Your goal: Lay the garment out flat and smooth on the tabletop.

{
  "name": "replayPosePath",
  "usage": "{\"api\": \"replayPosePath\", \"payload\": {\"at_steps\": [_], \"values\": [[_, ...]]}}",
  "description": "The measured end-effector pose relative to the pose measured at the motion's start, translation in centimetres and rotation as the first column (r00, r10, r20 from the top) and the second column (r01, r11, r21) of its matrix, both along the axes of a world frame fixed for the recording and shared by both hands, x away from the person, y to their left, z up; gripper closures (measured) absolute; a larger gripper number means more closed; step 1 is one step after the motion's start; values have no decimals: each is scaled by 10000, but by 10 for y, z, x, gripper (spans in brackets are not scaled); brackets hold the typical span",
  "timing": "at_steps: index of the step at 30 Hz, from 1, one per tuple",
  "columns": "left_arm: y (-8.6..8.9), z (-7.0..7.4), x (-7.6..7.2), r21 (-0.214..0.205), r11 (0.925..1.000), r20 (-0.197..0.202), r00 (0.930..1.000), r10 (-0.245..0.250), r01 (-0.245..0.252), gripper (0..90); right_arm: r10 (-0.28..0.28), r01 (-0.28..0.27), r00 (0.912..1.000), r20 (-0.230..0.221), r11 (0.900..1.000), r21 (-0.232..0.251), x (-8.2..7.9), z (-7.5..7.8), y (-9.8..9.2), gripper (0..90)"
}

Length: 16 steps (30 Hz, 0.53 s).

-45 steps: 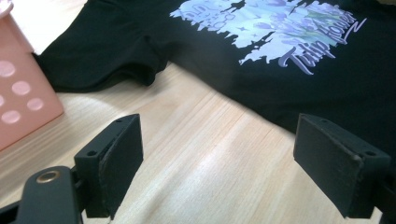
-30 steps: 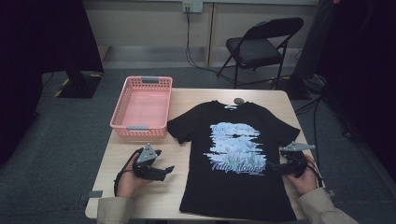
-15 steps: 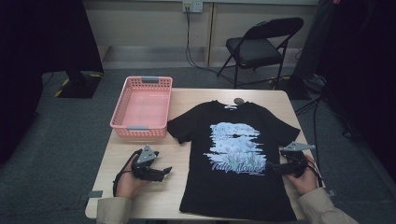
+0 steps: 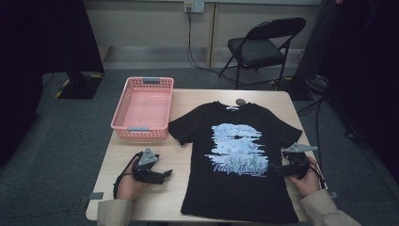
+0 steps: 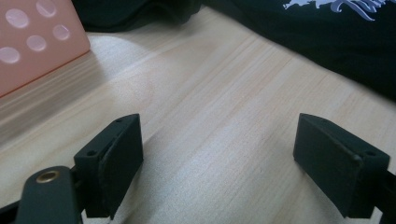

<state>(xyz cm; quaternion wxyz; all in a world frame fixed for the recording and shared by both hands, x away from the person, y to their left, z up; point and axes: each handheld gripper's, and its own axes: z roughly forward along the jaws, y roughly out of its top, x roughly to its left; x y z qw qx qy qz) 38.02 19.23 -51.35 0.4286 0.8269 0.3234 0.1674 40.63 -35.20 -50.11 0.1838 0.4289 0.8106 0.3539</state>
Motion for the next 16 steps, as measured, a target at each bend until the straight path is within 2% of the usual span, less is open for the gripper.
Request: {"api": "replayPosePath", "payload": {"at_steps": [16], "values": [[0,0,0,19,10000,-11,10000,23,-23,146,-7,7,10000,-7,10000,5,0,0,0,94]]}}
